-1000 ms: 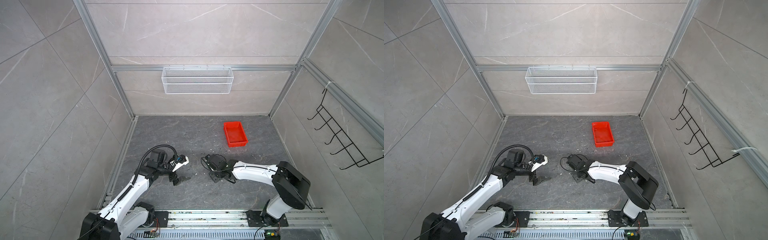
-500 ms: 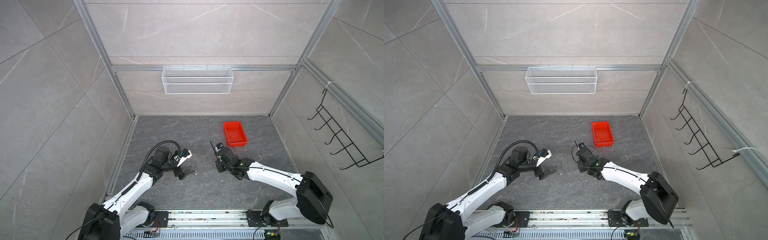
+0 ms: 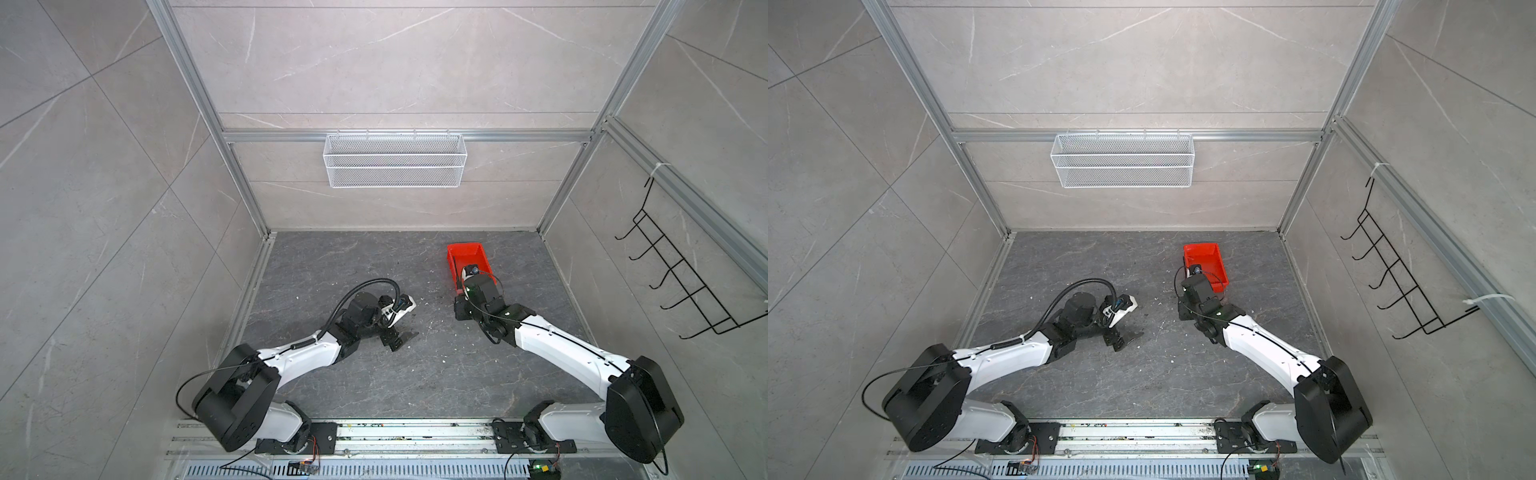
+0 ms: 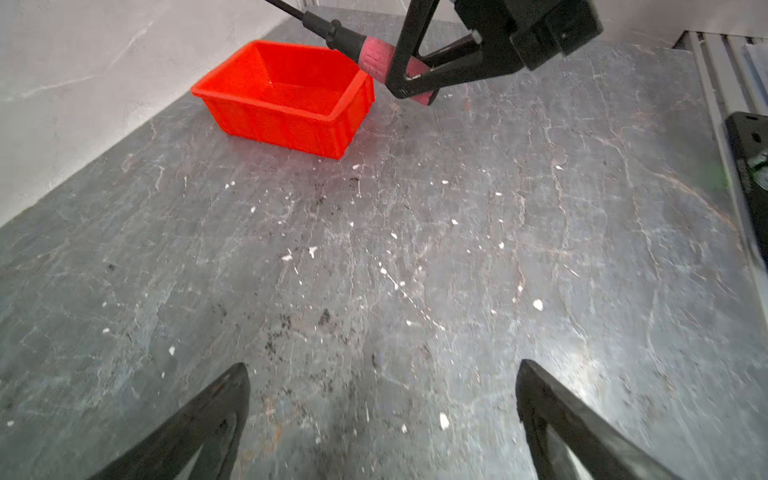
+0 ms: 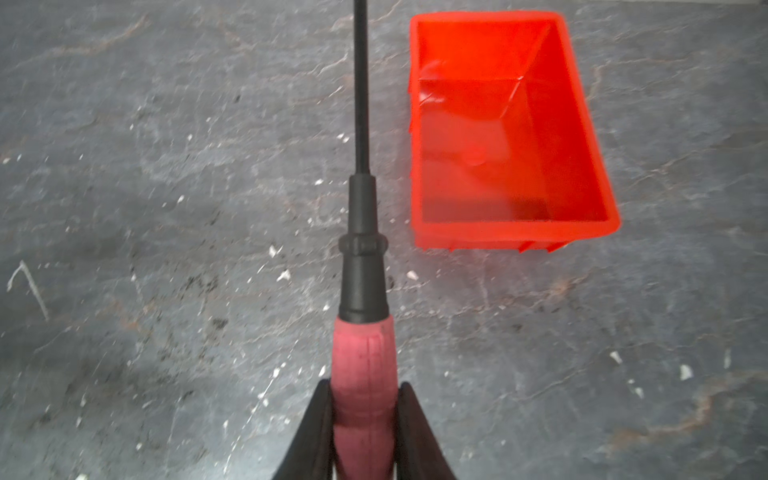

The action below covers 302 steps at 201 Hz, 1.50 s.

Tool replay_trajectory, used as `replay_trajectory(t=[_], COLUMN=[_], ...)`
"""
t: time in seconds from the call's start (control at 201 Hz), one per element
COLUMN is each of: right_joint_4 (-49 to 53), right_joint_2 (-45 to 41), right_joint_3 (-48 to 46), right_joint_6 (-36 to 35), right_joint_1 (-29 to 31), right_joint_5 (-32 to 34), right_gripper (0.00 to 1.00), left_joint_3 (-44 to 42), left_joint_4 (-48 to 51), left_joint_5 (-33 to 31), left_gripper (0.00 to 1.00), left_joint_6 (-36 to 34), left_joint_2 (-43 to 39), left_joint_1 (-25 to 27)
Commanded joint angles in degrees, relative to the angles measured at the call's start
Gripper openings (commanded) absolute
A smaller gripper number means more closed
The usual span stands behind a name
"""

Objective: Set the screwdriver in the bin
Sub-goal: 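Lift the screwdriver with the right gripper and carry it over the red bin, then lower the screwdriver into the red bin and open the right gripper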

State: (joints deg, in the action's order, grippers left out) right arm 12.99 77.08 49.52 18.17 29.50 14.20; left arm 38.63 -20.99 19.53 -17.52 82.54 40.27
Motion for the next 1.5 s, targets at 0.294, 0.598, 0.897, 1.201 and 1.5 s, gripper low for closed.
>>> replay_trajectory(t=[0.294,0.598,0.897,1.201,1.5], right_joint_4=[-4.47,-3.55,-2.64,1.20,4.17], right_joint_2=[15.86,25.17,29.76,32.67,33.94], right_joint_3=[12.76,18.76,22.50,26.19,28.35], right_joint_6=[-4.46,-6.57,-8.24,-8.42,-8.06], right_joint_1=[-11.63,-18.25,-19.54,-19.68,-19.95], right_joint_5=[-8.22,-11.92,-13.56,-14.20,-13.41], right_gripper=[0.00,0.00,0.00,0.00,0.16], left_joint_3=[12.62,17.17,17.20,17.07,16.34], left_joint_4=[-16.27,-17.83,-17.94,-17.85,-17.88], left_joint_5=[-2.64,-4.06,-4.96,-5.30,-5.55], left_gripper=[1.00,1.00,1.00,1.00,1.00], left_joint_6=[5.35,8.29,8.38,8.28,7.88], left_joint_2=[14.14,18.97,19.26,19.15,18.56], left_joint_1=[1.28,1.91,2.58,2.60,2.58])
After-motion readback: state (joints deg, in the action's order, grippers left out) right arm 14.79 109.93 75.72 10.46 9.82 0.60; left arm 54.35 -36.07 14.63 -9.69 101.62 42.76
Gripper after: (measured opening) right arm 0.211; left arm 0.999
